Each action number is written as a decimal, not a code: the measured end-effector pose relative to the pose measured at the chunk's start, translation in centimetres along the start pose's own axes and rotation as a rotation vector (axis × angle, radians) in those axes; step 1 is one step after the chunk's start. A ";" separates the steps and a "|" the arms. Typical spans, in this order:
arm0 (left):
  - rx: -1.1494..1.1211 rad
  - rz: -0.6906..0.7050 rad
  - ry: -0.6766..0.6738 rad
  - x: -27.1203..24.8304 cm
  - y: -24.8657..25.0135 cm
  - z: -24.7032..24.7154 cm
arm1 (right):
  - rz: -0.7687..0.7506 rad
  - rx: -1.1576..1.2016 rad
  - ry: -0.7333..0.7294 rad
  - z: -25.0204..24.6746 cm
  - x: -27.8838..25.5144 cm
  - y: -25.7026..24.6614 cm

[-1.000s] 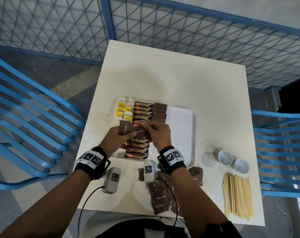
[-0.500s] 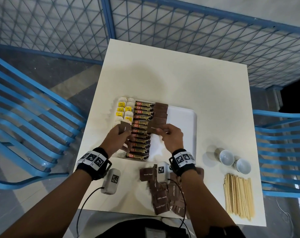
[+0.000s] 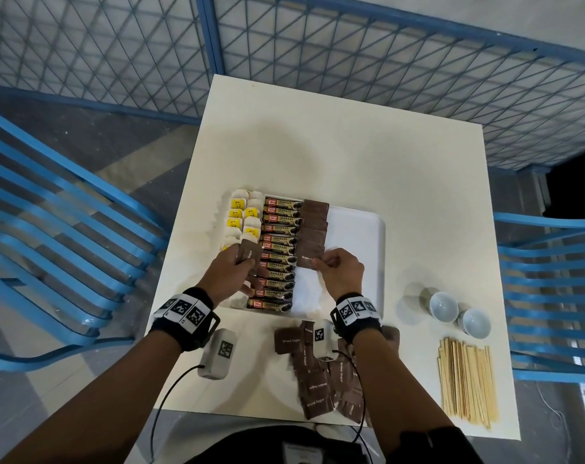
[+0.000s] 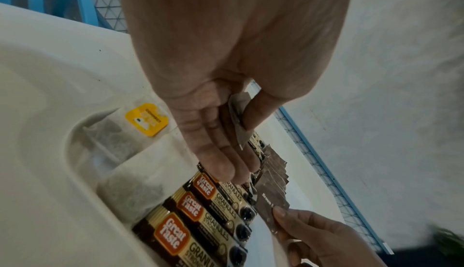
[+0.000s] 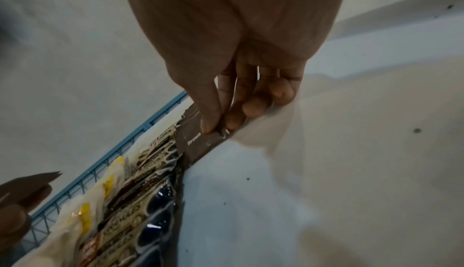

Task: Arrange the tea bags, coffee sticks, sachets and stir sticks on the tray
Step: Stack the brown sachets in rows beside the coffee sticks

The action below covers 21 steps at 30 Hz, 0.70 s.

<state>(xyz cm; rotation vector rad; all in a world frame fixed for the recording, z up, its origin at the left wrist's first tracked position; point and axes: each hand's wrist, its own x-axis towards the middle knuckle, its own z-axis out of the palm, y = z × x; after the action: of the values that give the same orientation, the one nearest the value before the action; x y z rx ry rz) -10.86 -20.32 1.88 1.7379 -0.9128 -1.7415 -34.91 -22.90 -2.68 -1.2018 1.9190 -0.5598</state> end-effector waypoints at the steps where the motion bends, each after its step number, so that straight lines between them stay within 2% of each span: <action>1: 0.000 0.004 0.002 0.0 0.0 0.0 | 0.006 0.003 -0.001 0.0 -0.1 -0.1; 6: -0.021 0.042 -0.026 -0.3 0.0 -0.1 | 0.031 0.006 -0.001 -0.2 -0.1 0.0; 10: -0.043 0.066 -0.046 -0.6 0.0 -0.2 | 0.035 0.030 0.101 -0.3 -0.4 -0.1; 13: -0.052 0.072 -0.065 -0.6 0.1 -0.1 | -0.056 0.063 0.157 0.1 -1.2 -0.7; 15: -0.035 0.085 -0.069 -0.6 0.2 0.1 | -0.151 0.099 0.058 0.7 -1.8 -1.7; 18: -0.004 0.072 -0.041 -0.4 0.3 0.3 | -0.256 0.145 -0.179 1.8 -2.6 -3.6; 21: 0.024 0.048 -0.042 -0.4 0.4 0.4 | -0.348 0.115 -0.295 2.7 -2.8 -4.9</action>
<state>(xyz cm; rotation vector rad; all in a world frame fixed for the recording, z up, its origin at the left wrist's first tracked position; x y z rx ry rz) -11.28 -20.25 2.40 1.6865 -0.9895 -1.7481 -29.39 -22.51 0.29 -1.4638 1.4230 -0.6251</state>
